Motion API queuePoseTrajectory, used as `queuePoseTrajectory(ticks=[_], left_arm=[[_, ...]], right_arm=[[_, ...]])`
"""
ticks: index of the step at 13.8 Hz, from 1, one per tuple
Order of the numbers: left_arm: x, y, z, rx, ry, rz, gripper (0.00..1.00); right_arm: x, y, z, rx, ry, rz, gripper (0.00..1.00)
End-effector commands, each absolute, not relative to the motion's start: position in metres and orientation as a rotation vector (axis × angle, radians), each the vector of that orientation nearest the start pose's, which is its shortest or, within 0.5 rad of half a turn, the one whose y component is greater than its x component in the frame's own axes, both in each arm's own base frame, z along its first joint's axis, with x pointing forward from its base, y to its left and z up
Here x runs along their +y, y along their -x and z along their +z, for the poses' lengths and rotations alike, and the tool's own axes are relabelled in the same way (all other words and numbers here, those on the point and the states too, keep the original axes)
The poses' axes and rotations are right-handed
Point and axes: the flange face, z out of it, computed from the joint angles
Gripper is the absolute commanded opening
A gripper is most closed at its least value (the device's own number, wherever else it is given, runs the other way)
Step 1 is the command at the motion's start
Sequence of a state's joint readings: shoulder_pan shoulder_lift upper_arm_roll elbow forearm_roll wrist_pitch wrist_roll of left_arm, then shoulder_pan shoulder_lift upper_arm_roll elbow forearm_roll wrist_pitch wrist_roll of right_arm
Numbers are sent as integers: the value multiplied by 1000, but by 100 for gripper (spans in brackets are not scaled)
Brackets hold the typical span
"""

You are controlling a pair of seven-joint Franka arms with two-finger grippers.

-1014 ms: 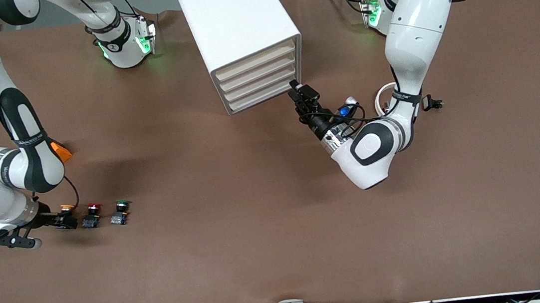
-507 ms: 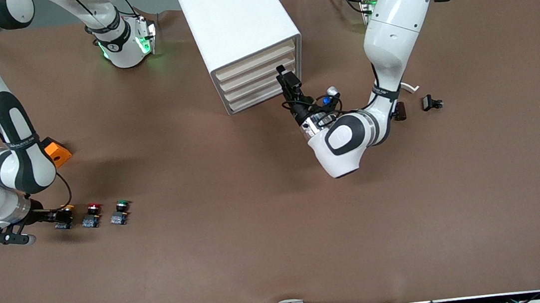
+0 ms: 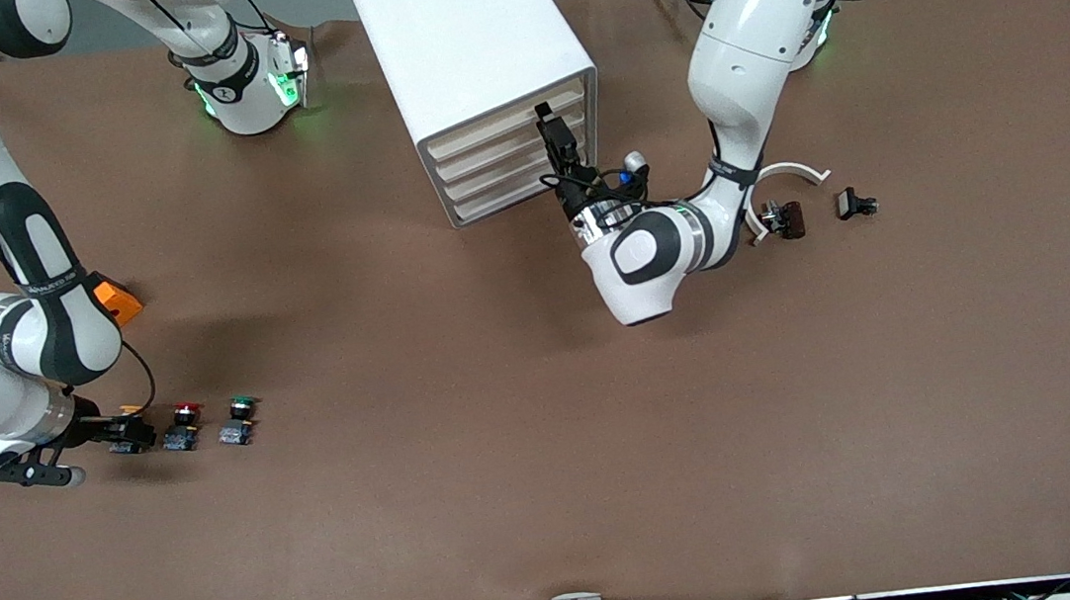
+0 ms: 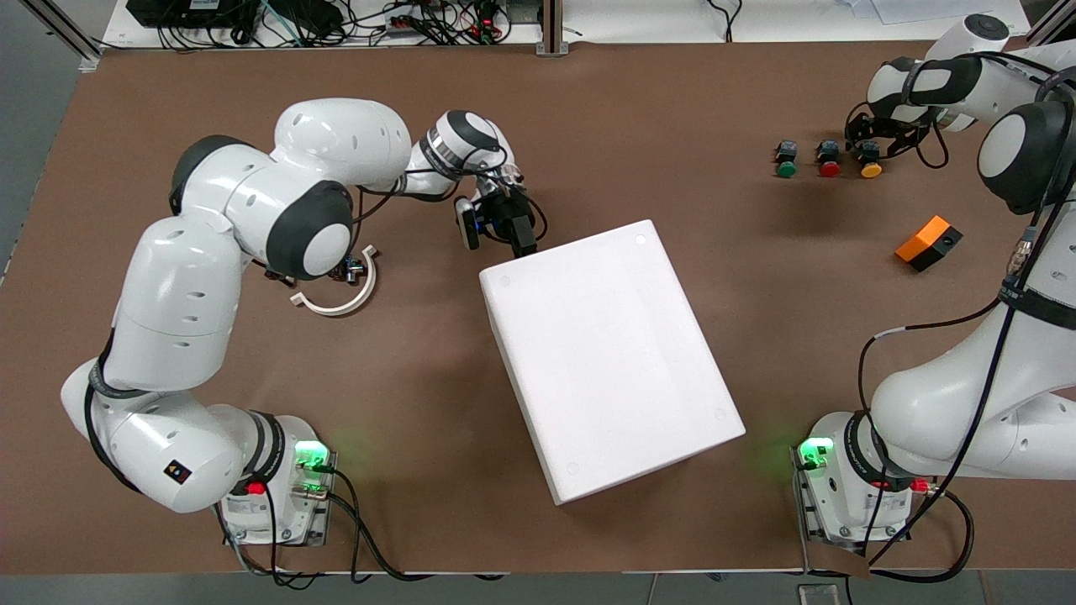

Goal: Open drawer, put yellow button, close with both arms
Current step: 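Grasp the drawer with the left gripper while the right gripper grasps the button, then open the drawer with the left gripper while the right gripper lifts the button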

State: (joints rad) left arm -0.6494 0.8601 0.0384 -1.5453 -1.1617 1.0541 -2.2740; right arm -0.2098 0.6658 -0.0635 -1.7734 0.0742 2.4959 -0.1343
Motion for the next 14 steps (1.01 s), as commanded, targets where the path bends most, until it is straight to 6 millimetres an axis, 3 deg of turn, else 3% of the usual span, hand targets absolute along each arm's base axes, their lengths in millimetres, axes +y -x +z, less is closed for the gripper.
queuePoseTrajectory(ticks=[1, 4, 7, 11, 14], left_arm=[[-438, -402, 216, -1357, 929, 1475, 50], [-442, -394, 224, -1349, 933, 1455, 42], [-440, -394, 222, -1356, 910, 1417, 24], [-434, -397, 209, -1377, 882, 1407, 24], [-435, -394, 204, -1387, 857, 1369, 3]], right_arm=[[-179, -644, 184, 269, 3121, -99, 100], [-179, -646, 181, 269, 3122, -102, 100], [-181, -650, 184, 273, 3123, -113, 100], [-183, -652, 182, 261, 3130, -116, 100], [-184, -651, 181, 258, 3130, -114, 100]])
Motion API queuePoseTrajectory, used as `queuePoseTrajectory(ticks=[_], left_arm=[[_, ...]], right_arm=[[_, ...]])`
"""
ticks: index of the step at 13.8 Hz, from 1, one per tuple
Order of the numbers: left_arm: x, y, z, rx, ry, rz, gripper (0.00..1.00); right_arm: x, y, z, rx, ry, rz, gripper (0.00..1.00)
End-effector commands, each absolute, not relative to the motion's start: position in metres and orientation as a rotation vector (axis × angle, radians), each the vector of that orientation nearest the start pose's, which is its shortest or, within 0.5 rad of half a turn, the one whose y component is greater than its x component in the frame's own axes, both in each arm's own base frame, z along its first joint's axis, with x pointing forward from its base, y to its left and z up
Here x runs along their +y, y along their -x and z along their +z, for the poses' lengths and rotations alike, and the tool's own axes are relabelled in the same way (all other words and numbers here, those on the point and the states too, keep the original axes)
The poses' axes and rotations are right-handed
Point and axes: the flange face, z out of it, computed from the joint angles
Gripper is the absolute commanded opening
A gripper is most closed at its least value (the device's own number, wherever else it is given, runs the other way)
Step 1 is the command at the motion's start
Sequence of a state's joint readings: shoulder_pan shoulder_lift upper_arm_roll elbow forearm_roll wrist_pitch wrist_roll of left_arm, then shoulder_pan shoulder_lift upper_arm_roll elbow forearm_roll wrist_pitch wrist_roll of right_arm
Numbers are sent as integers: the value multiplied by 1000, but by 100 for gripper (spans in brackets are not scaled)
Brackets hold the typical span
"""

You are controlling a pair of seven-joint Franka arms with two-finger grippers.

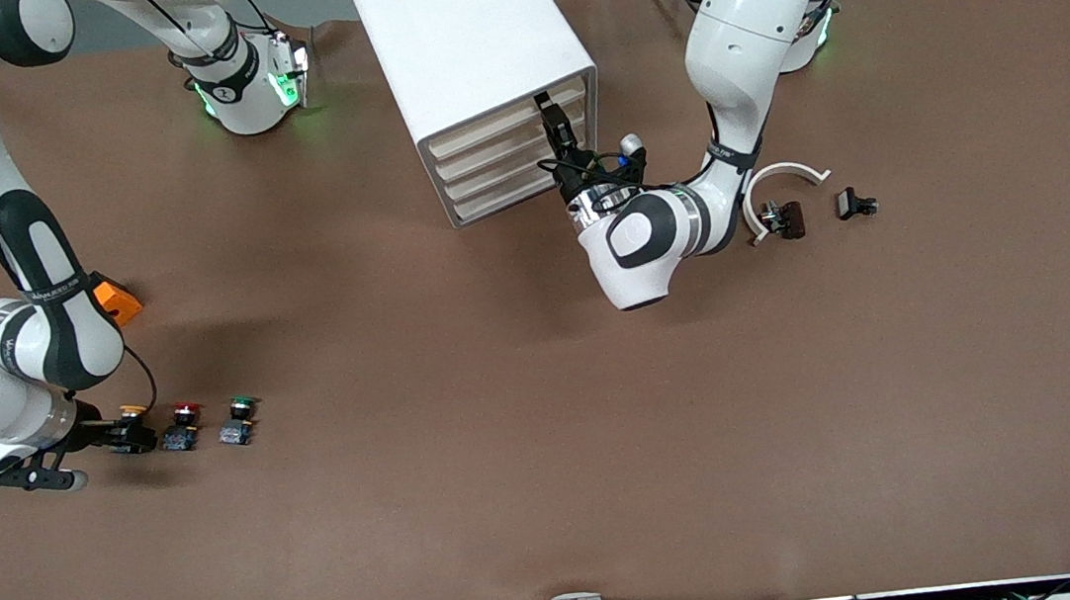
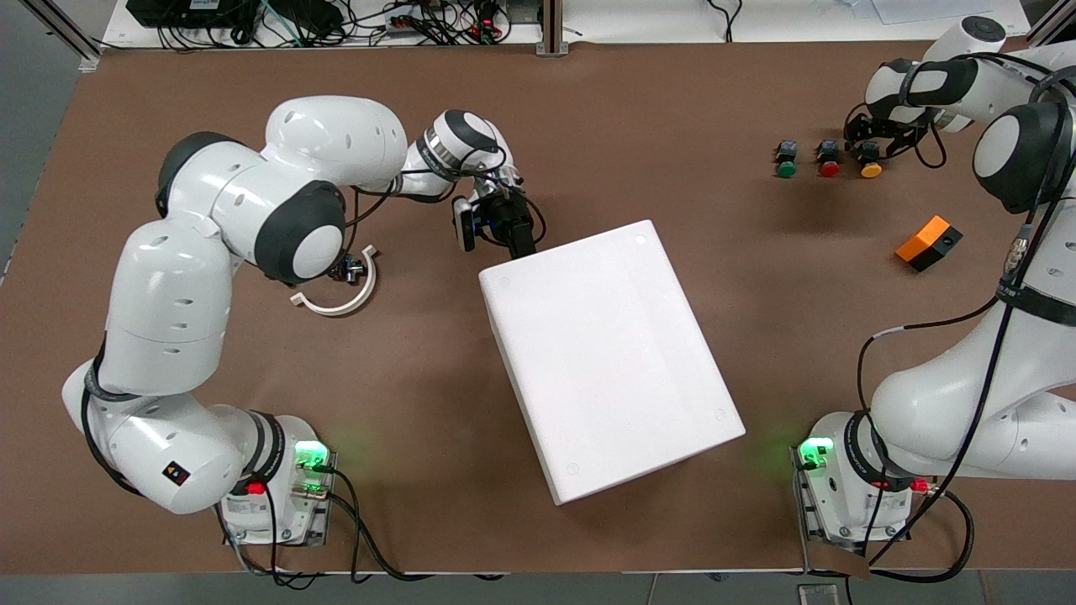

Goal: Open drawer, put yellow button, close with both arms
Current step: 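Open the drawer with the left gripper while the right gripper lifts the button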

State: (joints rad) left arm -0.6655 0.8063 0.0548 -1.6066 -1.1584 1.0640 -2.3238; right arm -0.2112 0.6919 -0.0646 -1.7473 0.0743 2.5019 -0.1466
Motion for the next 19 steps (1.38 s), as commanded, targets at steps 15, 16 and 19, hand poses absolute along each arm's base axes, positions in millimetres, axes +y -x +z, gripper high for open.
queuePoseTrajectory(ticks=[15, 16, 19], left_arm=[[-359, -505, 238, -1612, 859, 1460, 0], [-355, -510, 237, -1619, 856, 1468, 0], [-342, -526, 240, -1648, 859, 1489, 0]], right_arm=[[-188, -648, 181, 234, 3122, -91, 0], [-184, -649, 185, 232, 3118, -73, 0], [-179, -660, 214, 215, 3086, 58, 0]])
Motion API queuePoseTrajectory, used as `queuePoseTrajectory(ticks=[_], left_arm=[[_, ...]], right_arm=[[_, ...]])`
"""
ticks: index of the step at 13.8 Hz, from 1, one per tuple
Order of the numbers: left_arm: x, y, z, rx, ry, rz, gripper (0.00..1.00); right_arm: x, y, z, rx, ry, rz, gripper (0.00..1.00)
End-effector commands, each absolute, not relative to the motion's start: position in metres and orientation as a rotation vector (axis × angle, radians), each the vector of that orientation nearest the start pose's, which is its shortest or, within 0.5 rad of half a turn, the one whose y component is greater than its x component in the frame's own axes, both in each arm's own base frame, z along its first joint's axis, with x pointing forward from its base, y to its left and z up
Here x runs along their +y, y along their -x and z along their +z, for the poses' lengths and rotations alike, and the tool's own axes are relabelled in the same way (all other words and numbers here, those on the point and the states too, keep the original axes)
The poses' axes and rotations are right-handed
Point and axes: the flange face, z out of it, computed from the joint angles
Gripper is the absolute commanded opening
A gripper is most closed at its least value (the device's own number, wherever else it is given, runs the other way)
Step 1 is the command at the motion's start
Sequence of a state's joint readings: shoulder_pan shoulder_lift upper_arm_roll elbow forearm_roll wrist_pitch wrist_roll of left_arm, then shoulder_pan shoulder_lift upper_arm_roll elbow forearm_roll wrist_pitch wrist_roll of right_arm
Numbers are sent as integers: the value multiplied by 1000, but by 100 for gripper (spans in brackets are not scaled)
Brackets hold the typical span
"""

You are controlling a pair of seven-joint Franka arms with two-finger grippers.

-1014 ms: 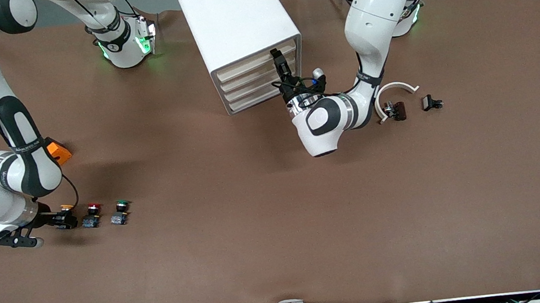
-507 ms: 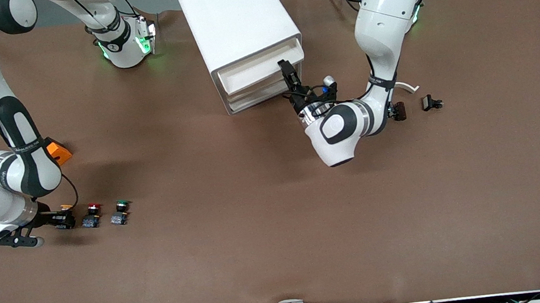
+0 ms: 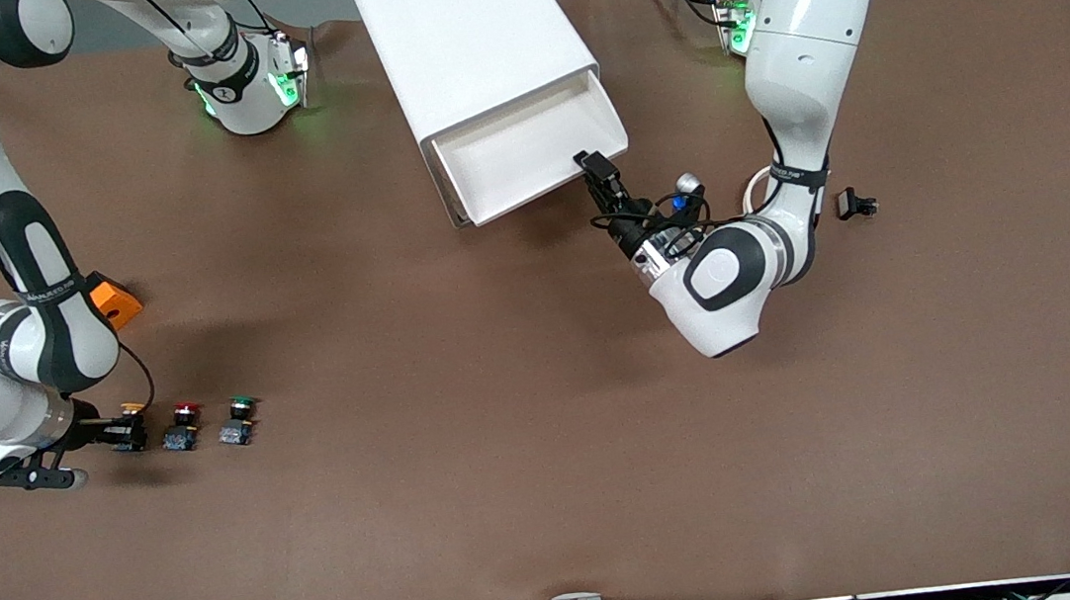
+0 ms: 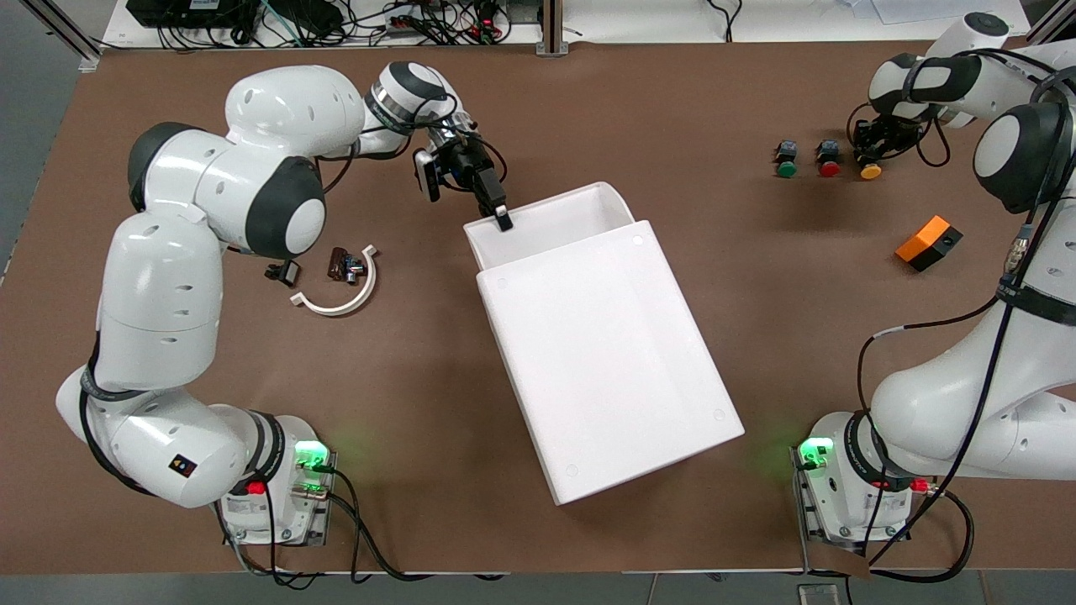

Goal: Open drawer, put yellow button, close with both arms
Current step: 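Open the drawer with the left gripper while the right gripper lifts the button, then carry the yellow button over the open drawer and release it with the right gripper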

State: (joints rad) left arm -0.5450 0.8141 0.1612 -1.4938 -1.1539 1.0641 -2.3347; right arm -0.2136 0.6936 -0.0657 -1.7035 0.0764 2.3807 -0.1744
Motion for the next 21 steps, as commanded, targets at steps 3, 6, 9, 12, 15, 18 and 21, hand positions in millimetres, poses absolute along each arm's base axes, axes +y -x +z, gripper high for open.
queuePoseTrajectory(ticks=[3, 6, 9, 12, 15, 18, 21], left_arm=[[-327, -537, 241, -1675, 846, 1502, 0], [-318, -542, 235, -1694, 836, 1492, 0], [-316, -540, 229, -1693, 835, 1468, 3], [-318, -538, 219, -1696, 824, 1459, 17], [-322, -536, 217, -1705, 820, 1442, 92], [-322, -538, 221, -1712, 825, 1446, 100], [-318, -552, 247, -1743, 889, 1465, 100]], right_arm=[[-166, -662, 273, 292, 3060, 123, 0], [-116, -654, 351, 467, 3027, 206, 0], [-50, -637, 429, 690, 2912, 251, 0], [43, -611, 495, 897, 2848, 246, 0], [151, -572, 540, 1097, 2784, 211, 0], [262, -529, 557, 1211, 2744, 196, 0], [351, -484, 560, 1189, 2726, 171, 0]])
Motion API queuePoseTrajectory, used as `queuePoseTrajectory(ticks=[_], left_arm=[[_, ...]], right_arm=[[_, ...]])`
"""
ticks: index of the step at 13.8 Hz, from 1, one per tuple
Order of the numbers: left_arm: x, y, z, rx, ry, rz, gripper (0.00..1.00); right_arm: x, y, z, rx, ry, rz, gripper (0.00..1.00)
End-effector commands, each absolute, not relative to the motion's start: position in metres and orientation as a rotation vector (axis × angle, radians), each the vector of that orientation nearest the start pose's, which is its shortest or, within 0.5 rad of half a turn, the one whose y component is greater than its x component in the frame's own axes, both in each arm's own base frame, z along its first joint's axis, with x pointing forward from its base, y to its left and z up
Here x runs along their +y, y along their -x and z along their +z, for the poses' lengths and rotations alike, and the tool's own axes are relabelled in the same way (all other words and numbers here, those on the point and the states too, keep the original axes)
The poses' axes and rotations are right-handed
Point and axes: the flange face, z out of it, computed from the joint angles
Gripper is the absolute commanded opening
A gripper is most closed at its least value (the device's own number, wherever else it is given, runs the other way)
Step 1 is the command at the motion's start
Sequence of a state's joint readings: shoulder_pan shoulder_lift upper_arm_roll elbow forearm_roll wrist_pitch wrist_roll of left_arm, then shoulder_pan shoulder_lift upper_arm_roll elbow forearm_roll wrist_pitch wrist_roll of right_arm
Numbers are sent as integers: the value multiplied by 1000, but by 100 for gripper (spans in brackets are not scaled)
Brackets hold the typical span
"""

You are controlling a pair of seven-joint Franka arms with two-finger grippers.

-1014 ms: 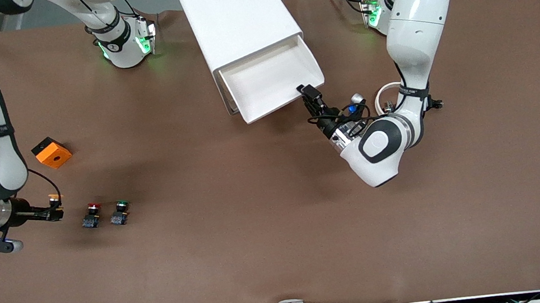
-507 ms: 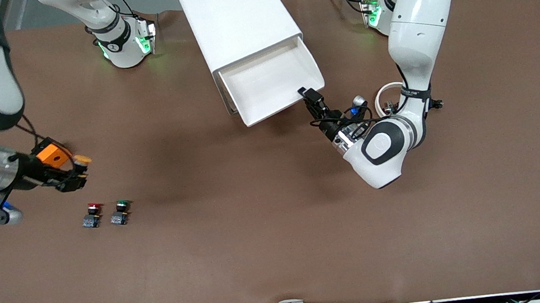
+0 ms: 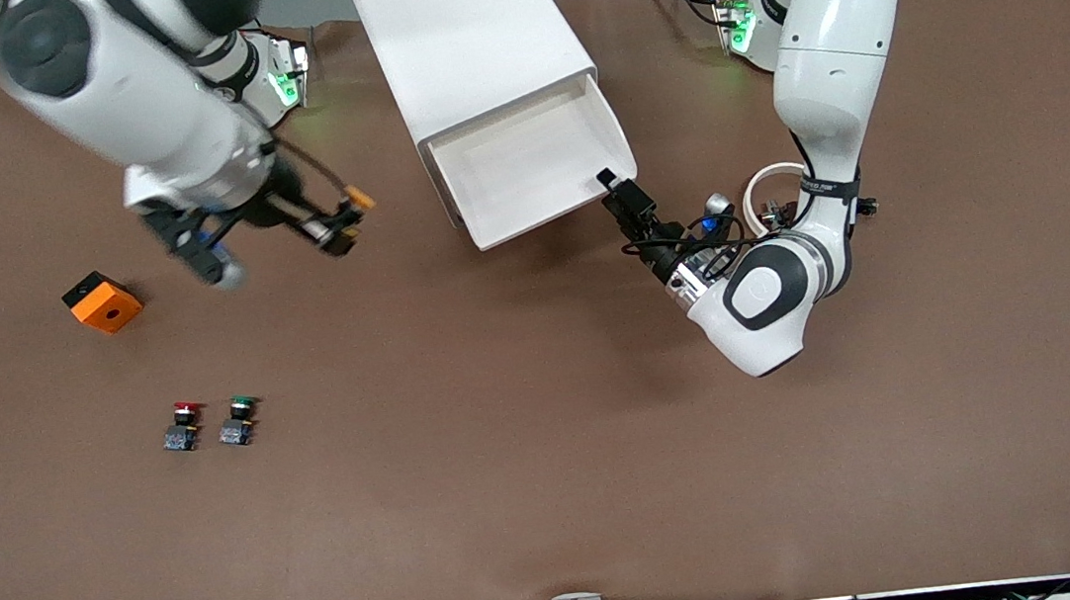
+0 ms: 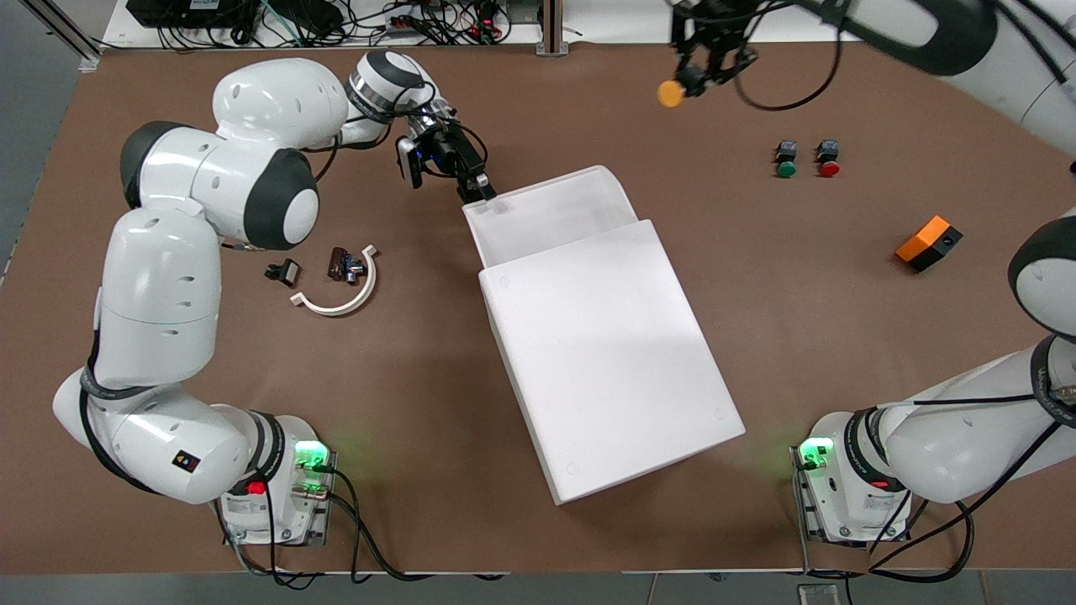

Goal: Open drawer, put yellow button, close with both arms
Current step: 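Carry the yellow button over the open drawer and release it with the right gripper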

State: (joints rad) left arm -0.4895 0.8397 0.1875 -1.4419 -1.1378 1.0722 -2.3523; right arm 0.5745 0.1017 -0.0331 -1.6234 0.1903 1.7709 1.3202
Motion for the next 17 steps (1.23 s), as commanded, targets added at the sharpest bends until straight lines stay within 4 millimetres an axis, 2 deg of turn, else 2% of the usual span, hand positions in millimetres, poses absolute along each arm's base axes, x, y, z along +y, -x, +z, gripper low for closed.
queuePoseTrajectory(ticks=[1, 2, 3, 4, 6, 7, 10, 13, 14, 15, 17], left_arm=[[-315, -559, 257, -1759, 914, 1463, 100], [-306, -569, 274, -1789, 941, 1464, 100], [-306, -575, 287, -1807, 977, 1461, 100], [-305, -579, 296, -1817, 1015, 1460, 100], [-291, -589, 322, -1861, 1120, 1408, 100], [-289, -589, 337, -1869, 1205, 1371, 100], [-284, -579, 394, -1833, 1590, 1205, 100], [-286, -570, 410, -1748, 1806, 1064, 100], [-285, -570, 411, -1707, 1877, 1052, 100], [-287, -569, 421, -1667, 1979, 1034, 100], [-291, -568, 437, -1609, 2160, 938, 100]], right_arm=[[374, -469, 560, 1138, 2738, 164, 0], [395, -456, 560, 1088, 2749, 154, 0], [417, -438, 562, 1089, 2745, 141, 0], [431, -429, 563, 1164, 2714, 104, 0], [466, -404, 551, 1207, 2728, 35, 0], [479, -398, 538, 1234, 2745, 19, 0], [511, -392, 504, 1314, 2761, 2, 0], [547, -388, 472, 1381, 2730, -5, 0], [555, -387, 459, 1386, 2744, -14, 0], [562, -386, 448, 1404, 2750, -28, 0], [575, -384, 435, 1421, 2747, -37, 0]])
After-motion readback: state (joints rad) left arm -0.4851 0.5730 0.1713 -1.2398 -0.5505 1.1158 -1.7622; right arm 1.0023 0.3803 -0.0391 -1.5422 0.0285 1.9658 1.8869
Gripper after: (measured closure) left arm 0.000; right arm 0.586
